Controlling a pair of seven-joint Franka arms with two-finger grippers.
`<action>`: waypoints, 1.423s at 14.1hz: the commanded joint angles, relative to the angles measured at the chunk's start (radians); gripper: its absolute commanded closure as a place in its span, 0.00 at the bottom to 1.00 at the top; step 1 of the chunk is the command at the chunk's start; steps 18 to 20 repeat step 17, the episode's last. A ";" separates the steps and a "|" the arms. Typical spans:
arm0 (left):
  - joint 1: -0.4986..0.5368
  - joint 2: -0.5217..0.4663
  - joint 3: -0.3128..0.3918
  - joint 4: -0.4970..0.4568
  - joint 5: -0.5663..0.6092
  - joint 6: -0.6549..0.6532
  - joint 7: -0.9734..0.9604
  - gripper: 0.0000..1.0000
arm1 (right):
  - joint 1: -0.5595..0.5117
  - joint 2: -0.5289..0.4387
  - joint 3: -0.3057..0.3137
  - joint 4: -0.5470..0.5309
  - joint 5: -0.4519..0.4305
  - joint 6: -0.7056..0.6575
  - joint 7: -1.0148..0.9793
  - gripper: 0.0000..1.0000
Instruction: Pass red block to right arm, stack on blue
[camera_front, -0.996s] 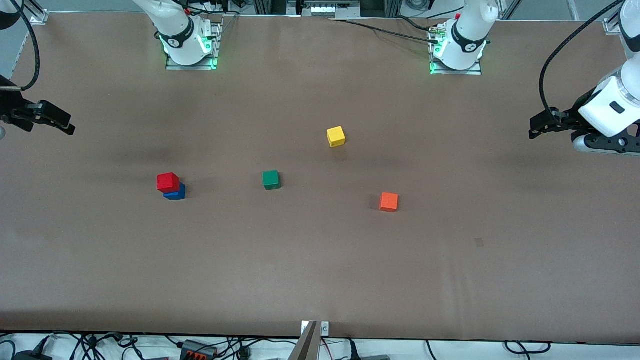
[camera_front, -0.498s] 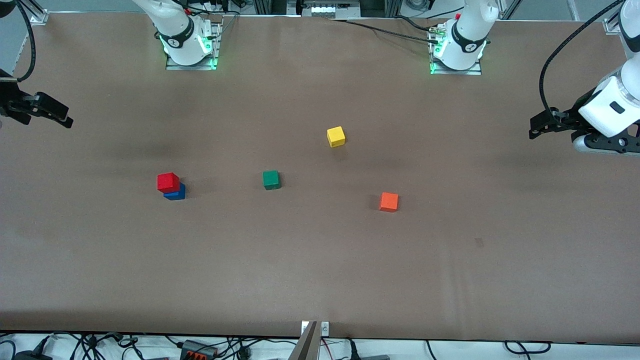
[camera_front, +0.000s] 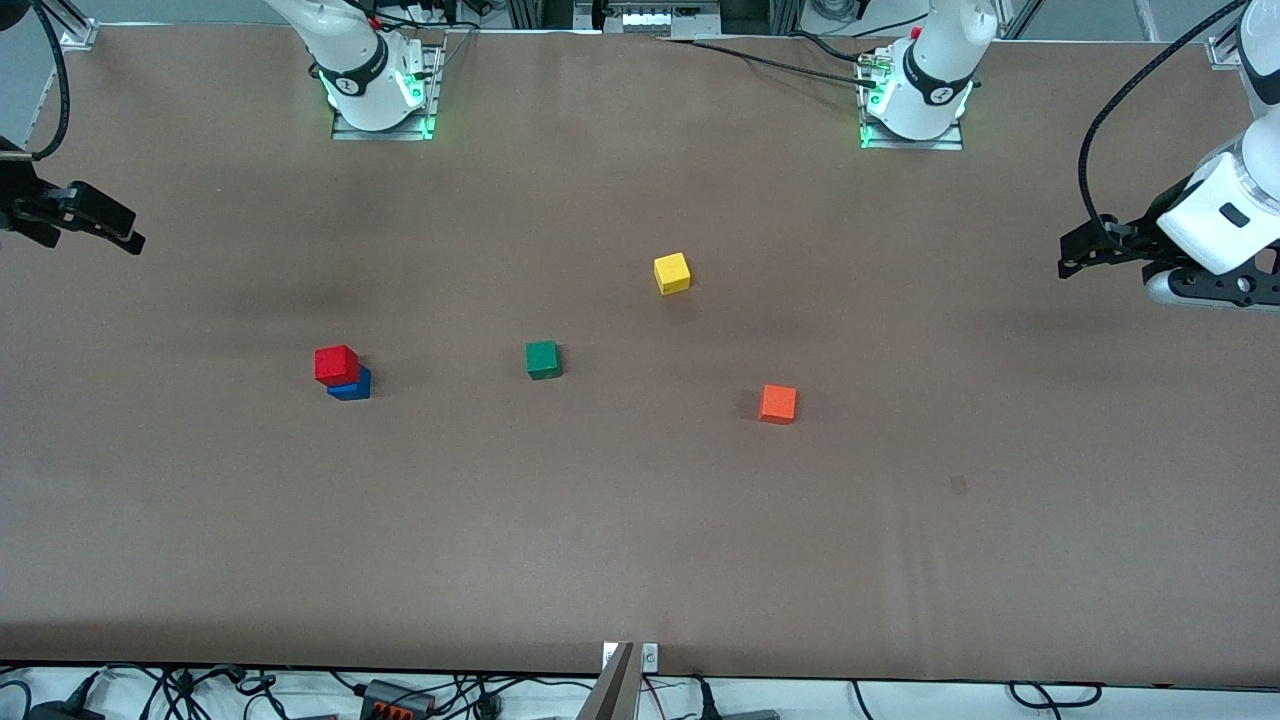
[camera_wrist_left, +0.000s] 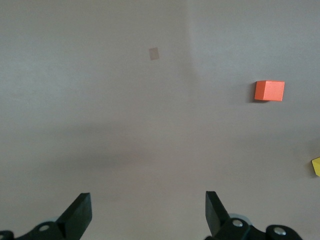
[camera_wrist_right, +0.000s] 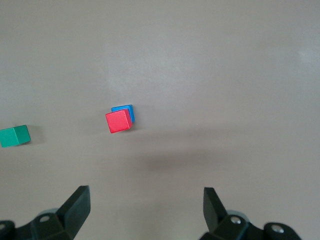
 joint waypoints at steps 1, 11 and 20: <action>0.014 -0.016 -0.010 -0.011 -0.016 -0.005 0.024 0.00 | -0.002 -0.012 0.008 -0.010 -0.008 -0.001 -0.008 0.00; 0.015 -0.014 -0.008 -0.013 -0.016 -0.005 0.025 0.00 | -0.006 0.011 0.008 -0.010 -0.005 0.008 -0.008 0.00; 0.015 -0.014 -0.008 -0.011 -0.018 -0.005 0.025 0.00 | -0.007 0.011 0.006 -0.010 -0.006 0.008 -0.023 0.00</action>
